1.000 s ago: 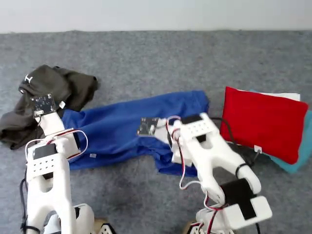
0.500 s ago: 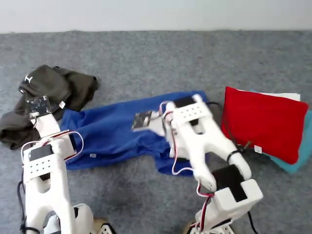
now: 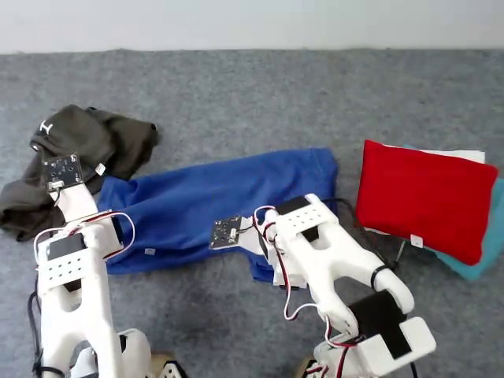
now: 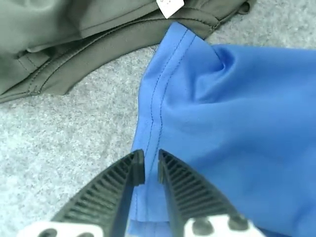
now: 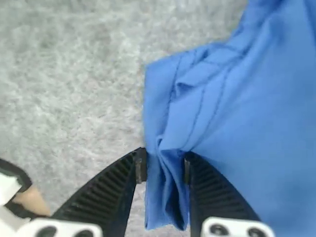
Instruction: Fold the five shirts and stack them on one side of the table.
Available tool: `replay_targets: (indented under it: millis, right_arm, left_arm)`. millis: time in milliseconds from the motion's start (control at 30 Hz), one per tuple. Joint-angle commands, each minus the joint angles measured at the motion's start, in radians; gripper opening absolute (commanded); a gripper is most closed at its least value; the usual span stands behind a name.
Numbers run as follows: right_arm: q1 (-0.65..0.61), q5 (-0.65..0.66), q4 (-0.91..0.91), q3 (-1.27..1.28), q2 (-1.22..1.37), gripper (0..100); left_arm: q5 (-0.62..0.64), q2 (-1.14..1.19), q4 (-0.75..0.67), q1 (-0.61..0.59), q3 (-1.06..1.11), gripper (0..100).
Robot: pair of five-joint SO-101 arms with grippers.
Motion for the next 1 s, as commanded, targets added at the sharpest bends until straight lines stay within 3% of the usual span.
replay_targets:
  millis: [0,133,333,600,733,967]
  right_arm:
    - [-0.005,-0.011,-0.054,0.011,0.031,16.4]
    - [-0.005,-0.011,-0.054,0.011,0.033,6.5]
    - [0.001,-0.044,-0.064,0.011,0.028,0.4]
    - [0.008,-0.052,-0.036,0.008,0.027,2.5]
    - [-0.018,-0.054,0.008,0.009,0.027,18.7]
    - [-0.027,-0.054,0.022,0.017,0.038,17.3]
  left_arm:
    - [-0.008,-0.028,0.006,-0.003,-0.005,6]
    - [-0.008,-0.028,0.006,-0.003,-0.007,6]
    - [-0.008,-0.028,0.006,-0.002,-0.008,6]
    - [-0.008,-0.028,0.006,-0.003,-0.008,6]
    - [-0.008,-0.028,0.017,-0.003,-0.01,6]
    - [-0.008,-0.028,0.018,-0.003,-0.01,6]
